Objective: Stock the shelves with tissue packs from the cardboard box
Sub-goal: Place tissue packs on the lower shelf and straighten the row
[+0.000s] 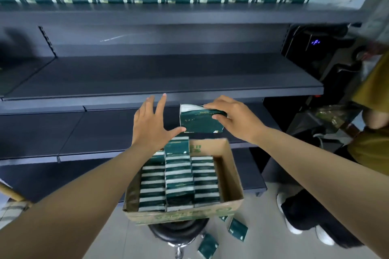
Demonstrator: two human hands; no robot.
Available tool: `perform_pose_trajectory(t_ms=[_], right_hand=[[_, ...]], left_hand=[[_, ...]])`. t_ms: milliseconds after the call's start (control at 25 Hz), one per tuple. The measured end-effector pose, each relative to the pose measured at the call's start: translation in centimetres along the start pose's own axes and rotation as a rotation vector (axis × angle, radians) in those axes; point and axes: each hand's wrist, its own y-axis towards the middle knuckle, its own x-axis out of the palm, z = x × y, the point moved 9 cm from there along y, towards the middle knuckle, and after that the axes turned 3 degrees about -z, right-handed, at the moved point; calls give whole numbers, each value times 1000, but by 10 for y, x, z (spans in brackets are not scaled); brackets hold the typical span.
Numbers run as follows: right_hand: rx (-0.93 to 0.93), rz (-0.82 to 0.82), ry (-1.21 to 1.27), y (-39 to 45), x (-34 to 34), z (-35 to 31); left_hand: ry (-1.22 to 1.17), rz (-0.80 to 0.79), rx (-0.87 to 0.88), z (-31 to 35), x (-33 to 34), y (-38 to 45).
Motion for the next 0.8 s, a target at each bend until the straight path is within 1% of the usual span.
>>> perform_pose_trajectory(t_ms=[160, 400, 640, 800], right_hand=[[-111, 38, -40, 2, -70, 16], [-233, 92, -94, 17, -166, 33], [-273, 200, -113, 59, -238, 41], [-263, 282, -124, 95, -277, 50]], left_hand=[[23, 96, -11, 57, -23, 29], [74, 257, 43, 131, -72, 84], [100, 355, 104, 164, -120, 157], [57, 409, 144, 177, -138, 214]])
